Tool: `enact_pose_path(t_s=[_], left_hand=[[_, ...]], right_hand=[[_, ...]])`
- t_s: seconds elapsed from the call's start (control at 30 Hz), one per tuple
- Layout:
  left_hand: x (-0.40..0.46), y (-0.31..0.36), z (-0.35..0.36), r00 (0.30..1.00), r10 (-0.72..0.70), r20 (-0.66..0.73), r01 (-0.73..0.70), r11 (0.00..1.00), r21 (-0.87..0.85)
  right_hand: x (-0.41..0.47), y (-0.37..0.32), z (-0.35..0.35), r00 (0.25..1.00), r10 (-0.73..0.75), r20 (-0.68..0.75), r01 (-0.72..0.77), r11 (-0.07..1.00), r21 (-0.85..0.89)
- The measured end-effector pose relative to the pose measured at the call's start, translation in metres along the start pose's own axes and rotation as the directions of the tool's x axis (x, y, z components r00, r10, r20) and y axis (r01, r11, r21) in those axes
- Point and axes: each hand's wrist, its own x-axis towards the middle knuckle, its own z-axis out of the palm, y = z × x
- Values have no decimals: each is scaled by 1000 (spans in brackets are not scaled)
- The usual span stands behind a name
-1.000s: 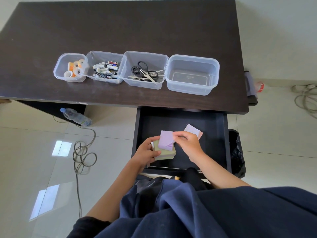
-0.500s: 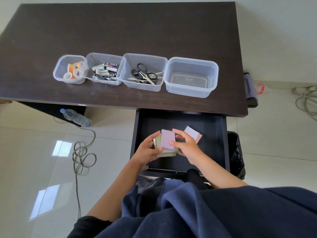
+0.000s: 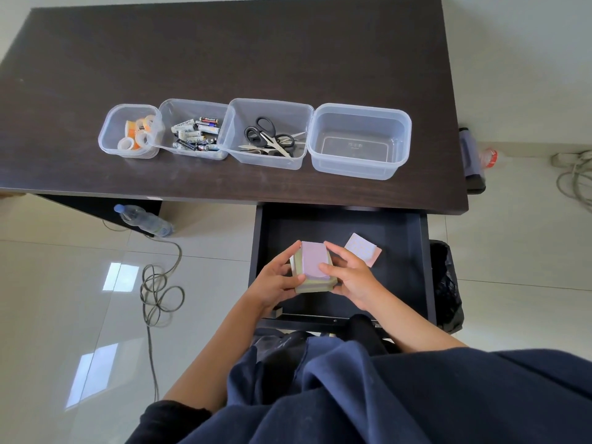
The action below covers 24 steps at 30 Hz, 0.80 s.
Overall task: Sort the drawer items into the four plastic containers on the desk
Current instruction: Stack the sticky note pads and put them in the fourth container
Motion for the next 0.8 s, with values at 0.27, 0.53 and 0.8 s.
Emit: enact_pose_path(t_s=[0.27,0.53,0.8], left_hand=[[-6,0,-7,1000,-3,-26,5,999,52],[-8,-7,-7,997,-1,-80,5,999,51],[-8,-16,-2,994,4,-113,1,999,48]], right_hand=[[2,8,9,1000,0,24,2,996,-87],[-1,10,13,1000,-18,25,22,979,-202],[-2,12,9,1000,1,13,2,975,-222]])
